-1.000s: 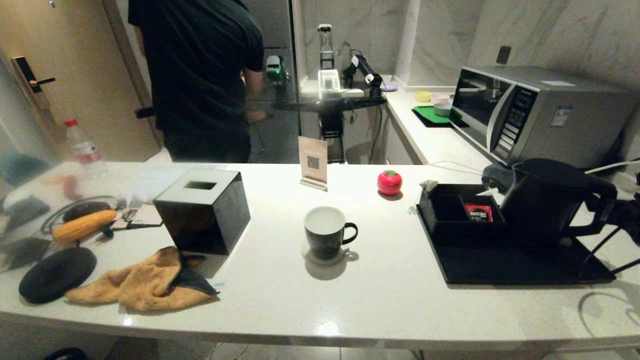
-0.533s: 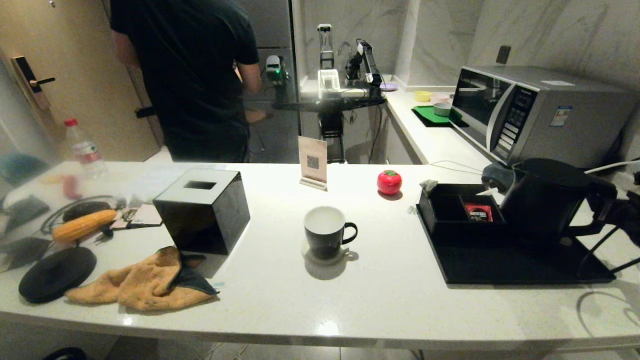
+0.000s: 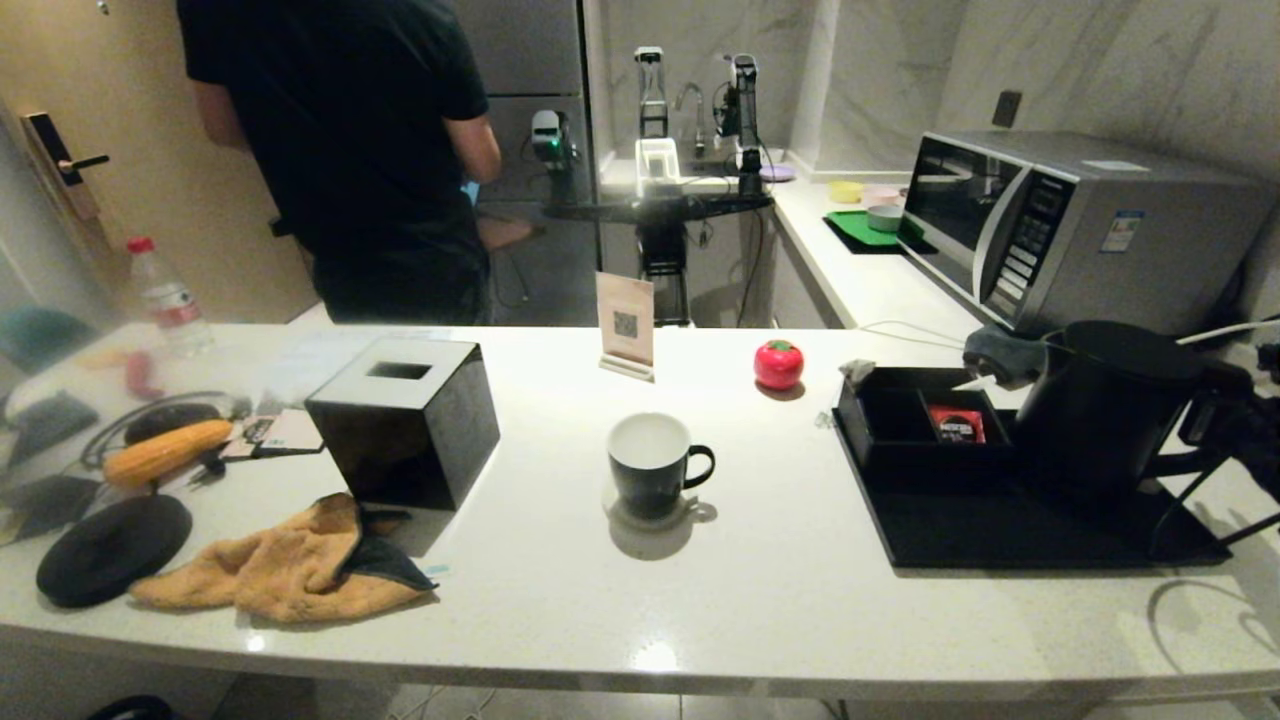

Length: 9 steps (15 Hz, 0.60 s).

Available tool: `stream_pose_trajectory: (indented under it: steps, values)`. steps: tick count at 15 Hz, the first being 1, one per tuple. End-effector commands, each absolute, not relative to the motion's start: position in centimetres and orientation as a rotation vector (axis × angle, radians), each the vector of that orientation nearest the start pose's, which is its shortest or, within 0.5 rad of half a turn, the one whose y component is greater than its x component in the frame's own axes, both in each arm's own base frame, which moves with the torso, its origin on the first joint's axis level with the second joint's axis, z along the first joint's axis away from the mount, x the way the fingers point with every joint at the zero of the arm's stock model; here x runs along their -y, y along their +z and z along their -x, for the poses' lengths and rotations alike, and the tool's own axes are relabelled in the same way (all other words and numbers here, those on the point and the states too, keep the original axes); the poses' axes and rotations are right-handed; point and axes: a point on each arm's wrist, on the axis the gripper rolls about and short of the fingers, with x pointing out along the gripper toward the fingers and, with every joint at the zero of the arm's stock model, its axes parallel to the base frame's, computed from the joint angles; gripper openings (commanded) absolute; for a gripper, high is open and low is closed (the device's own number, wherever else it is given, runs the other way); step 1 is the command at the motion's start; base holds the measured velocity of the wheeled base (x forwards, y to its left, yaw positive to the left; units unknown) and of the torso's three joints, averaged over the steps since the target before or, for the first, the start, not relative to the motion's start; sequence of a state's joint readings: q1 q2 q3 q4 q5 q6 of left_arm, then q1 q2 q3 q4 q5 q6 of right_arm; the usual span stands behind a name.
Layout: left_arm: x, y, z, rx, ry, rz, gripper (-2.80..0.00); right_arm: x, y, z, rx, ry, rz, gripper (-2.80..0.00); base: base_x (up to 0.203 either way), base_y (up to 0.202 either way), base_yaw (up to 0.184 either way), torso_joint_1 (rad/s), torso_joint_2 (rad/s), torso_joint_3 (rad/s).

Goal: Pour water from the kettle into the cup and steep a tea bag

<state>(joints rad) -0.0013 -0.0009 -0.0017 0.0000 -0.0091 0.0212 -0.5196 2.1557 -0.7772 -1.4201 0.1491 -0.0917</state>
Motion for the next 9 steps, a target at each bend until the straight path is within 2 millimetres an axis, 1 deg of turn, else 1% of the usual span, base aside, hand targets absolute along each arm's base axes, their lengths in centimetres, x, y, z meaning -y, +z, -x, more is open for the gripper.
stream_pose_trajectory:
  steps: [1,9]
  values:
    - [0.02,7.59,2.29,0.002,-0.011,-0.021,-2.80,18.14,9.92,-32.71,0.038,-0.366,0.107,-2.80,0.000,0.000,0.000,0.000,0.00,0.000]
    - [0.02,7.59,2.29,0.002,-0.011,-0.021,-2.80,17.94,10.68,-32.36,0.054,-0.365,0.109,-2.80,0.000,0.000,0.000,0.000,0.00,0.000]
